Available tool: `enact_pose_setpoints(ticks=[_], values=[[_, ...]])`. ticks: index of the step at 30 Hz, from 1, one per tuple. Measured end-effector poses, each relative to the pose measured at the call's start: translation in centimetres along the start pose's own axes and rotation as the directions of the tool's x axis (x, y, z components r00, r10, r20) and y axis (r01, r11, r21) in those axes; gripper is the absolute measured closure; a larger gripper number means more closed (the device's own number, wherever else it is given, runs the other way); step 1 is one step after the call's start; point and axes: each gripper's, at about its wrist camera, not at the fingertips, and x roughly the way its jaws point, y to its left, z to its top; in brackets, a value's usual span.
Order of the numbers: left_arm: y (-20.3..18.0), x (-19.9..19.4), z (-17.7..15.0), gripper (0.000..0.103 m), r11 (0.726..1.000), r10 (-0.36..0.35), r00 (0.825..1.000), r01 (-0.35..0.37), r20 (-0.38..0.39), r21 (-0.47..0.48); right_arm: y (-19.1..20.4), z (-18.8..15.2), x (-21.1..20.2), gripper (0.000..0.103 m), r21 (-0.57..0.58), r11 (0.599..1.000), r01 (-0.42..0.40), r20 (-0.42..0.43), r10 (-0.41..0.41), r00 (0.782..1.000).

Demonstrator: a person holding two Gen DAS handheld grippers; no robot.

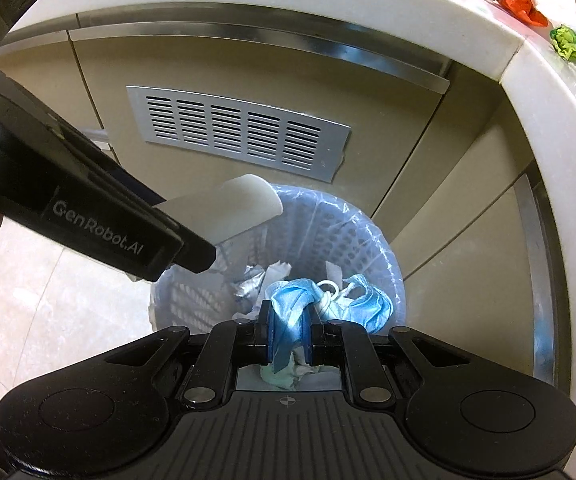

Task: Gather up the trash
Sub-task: 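Open both grippers to drop the tube and mask into the wastebasket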

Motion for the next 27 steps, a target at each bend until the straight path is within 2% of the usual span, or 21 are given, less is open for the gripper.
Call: enact_pose_setpoints(ticks=[1, 3, 4, 27], values=[[0.0, 0.0, 0.1, 0.058, 1.000, 0.000, 1.000, 0.000, 0.002, -0.001, 0.0, 0.0, -0.1, 0.089, 0.000, 1.000, 0.001, 0.002, -0.001, 1.000], [0.1, 0.0, 0.1, 0.045, 1.000, 0.005, 1.000, -0.005, 0.008, -0.010, 0.0, -0.1, -0.2, 0.089, 0.004, 1.000, 0.001, 0.004, -0.001, 1.000], [0.2, 0.0, 0.1, 0.044, 1.000, 0.004, 1.000, -0.004, 0.010, -0.014, 0.1, -0.2, -0.2, 0.089, 0.012, 1.000, 0.023, 0.004, -0.023, 1.000], [2.4, -1.4, -1.6, 0.044, 0.997, 0.053, 0.998, -0.053, 0.013, -0.056, 0.1, 0.4, -0.3, 0.089, 0.001, 1.000, 0.004, 0.015, -0.004, 1.000]])
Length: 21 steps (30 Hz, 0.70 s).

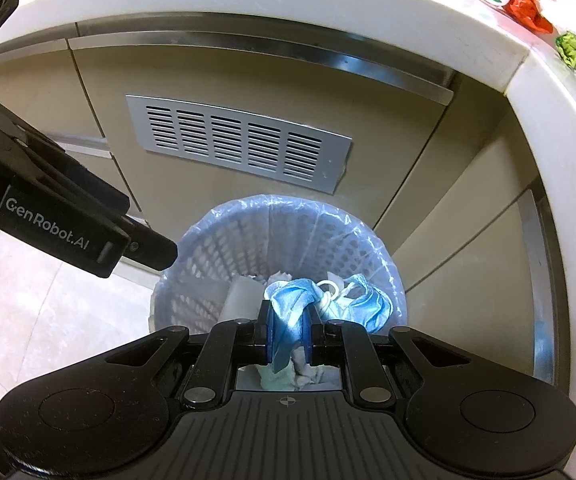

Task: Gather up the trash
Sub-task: 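Open both grippers to drop the tube and mask into the wastebasket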

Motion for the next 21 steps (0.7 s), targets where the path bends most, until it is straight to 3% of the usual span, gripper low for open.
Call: enact_pose_setpoints(ticks=[7, 10, 21], values=[[0.7, -0.2, -0.3, 0.044, 1.000, 0.013, 1.000, -0.013, 0.001, -0.015, 0.0, 0.0, 1.3, 0.086, 0.007, 0.999, -0.031, -0.041, 0.031, 0.999], [1.0, -0.3, -0.6, 0.044, 1.000, 0.018, 1.000, -0.019, -0.004, -0.022, 0.0, -0.1, 1.4, 0.039, 0.022, 0.999, -0.023, -0.035, 0.024, 0.999], [1.7, -1.5, -1.5, 0.044, 0.999, 0.027, 1.000, -0.026, 0.016, -0.018, 0.5, -0.1, 0.3, 0.038, 0.037, 0.999, -0.015, -0.021, 0.015, 1.000]])
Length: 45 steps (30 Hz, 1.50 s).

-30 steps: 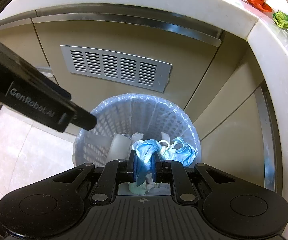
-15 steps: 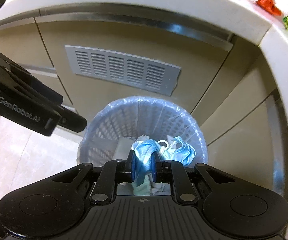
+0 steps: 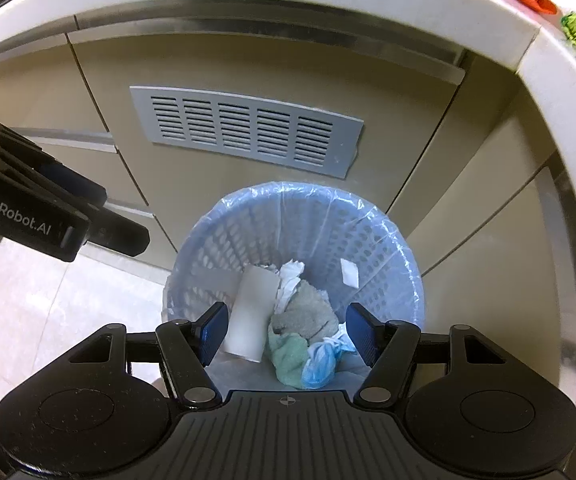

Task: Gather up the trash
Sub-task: 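Open both grippers to drop the tube and mask into the wastebasket, then grasp the green-wrapped plastic item with the right gripper while the left gripper grasps crumpled tissue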

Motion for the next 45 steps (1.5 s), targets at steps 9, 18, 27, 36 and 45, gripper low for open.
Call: enact_pose_setpoints(ticks=[9, 18, 27, 36, 45], values=[[-0.7, -5.2, 1.4, 0.044, 0.998, -0.041, 0.992, 0.035, 0.117, 0.053, 1.1, 2.1, -6.3, 0.038, -0.012, 0.999, 0.036, 0.190, -0.033, 0.981], [-2.2, -11.8, 4.6, 0.044, 0.987, -0.105, 0.951, 0.063, 0.290, 0.150, -0.2, 4.6, -13.8, 0.038, 0.103, 0.985, 0.135, 0.420, -0.166, 0.892], [-3.2, -13.4, 9.3, 0.042, 0.969, -0.148, 0.918, 0.061, 0.368, 0.238, -5.4, 6.1, -16.7, 0.038, 0.350, 0.920, 0.179, 0.419, -0.324, 0.848], [-6.1, -11.0, 15.8, 0.037, 0.971, -0.103, 0.894, -0.005, 0.437, 0.238, -11.4, 7.7, -15.8, 0.038, 0.377, 0.907, 0.189, 0.392, -0.341, 0.855], [-8.7, -5.5, 22.4, 0.035, 0.986, -0.024, 0.905, -0.050, 0.425, 0.162, -18.8, 11.8, -12.6, 0.038, 0.297, 0.941, 0.163, 0.414, -0.281, 0.866]])
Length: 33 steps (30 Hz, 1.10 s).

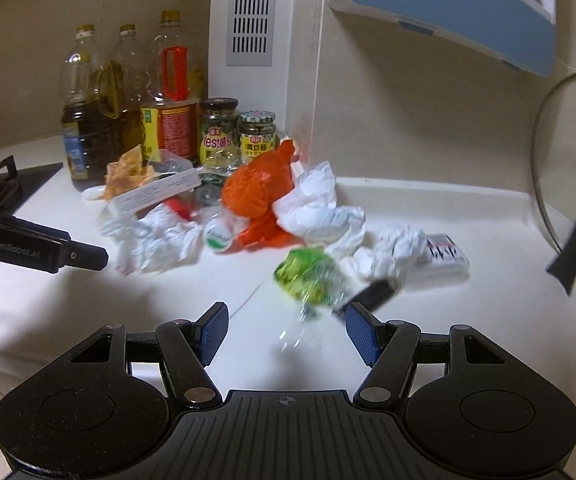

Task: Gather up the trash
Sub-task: 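Grasp the green-wrapped plastic item with the right gripper while the left gripper grasps crumpled tissue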

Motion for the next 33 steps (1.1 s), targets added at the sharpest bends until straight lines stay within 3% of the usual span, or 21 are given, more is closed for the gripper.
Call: enact_pose_setpoints(ticks=[5, 15, 17, 19, 22, 23, 25, 26, 33], values=[[-0.7, 2.7, 1.2, 0.027, 0.999, 0.047, 0.999, -0.047, -0.019, -0.009, -1.5, 1.4, 4.0, 0.038, -0.067, 0.998, -0.021, -0.017, 0.020, 1.000], [-1.5, 5.0, 1.6, 0.026, 0.996, 0.082, 0.996, -0.083, -0.038, -0.037, -2.2, 1.5, 9.4, 0.039, -0.133, 0.988, -0.079, -0.082, 0.068, 0.994], [-1.7, 5.4, 1.6, 0.027, 0.995, 0.086, 0.995, -0.088, -0.040, -0.039, -2.3, 1.4, 9.7, 0.066, -0.126, 0.988, -0.090, -0.099, 0.078, 0.992], [-1.9, 5.6, 1.6, 0.028, 0.996, 0.085, 0.996, -0.086, -0.036, -0.035, -2.4, 1.2, 9.6, 0.070, -0.115, 0.990, -0.082, -0.097, 0.071, 0.993], [-2.1, 5.7, 1.7, 0.045, 0.996, 0.080, 0.996, -0.081, -0.029, -0.031, -2.4, 1.2, 8.9, 0.075, -0.097, 0.993, -0.069, -0.083, 0.061, 0.995], [-2.0, 5.7, 1.7, 0.057, 0.996, 0.077, 0.997, -0.078, -0.027, -0.031, -2.4, 1.2, 8.6, 0.075, -0.091, 0.994, -0.066, -0.080, 0.059, 0.995], [-2.0, 5.4, 1.6, 0.068, 0.996, 0.075, 0.997, -0.075, -0.023, -0.037, -2.3, 1.2, 8.1, 0.076, -0.078, 0.995, -0.064, -0.063, 0.059, 0.996], [-2.0, 5.3, 1.6, 0.081, 0.997, 0.070, 0.997, -0.070, -0.023, -0.037, -2.2, 1.1, 7.7, 0.076, -0.075, 0.995, -0.064, -0.062, 0.060, 0.996], [-1.7, 2.6, -0.4, 0.083, 0.997, 0.040, 0.999, -0.041, -0.022, -0.060, -1.0, 0.2, 4.9, 0.076, -0.032, 0.997, -0.071, -0.071, 0.068, 0.995]])
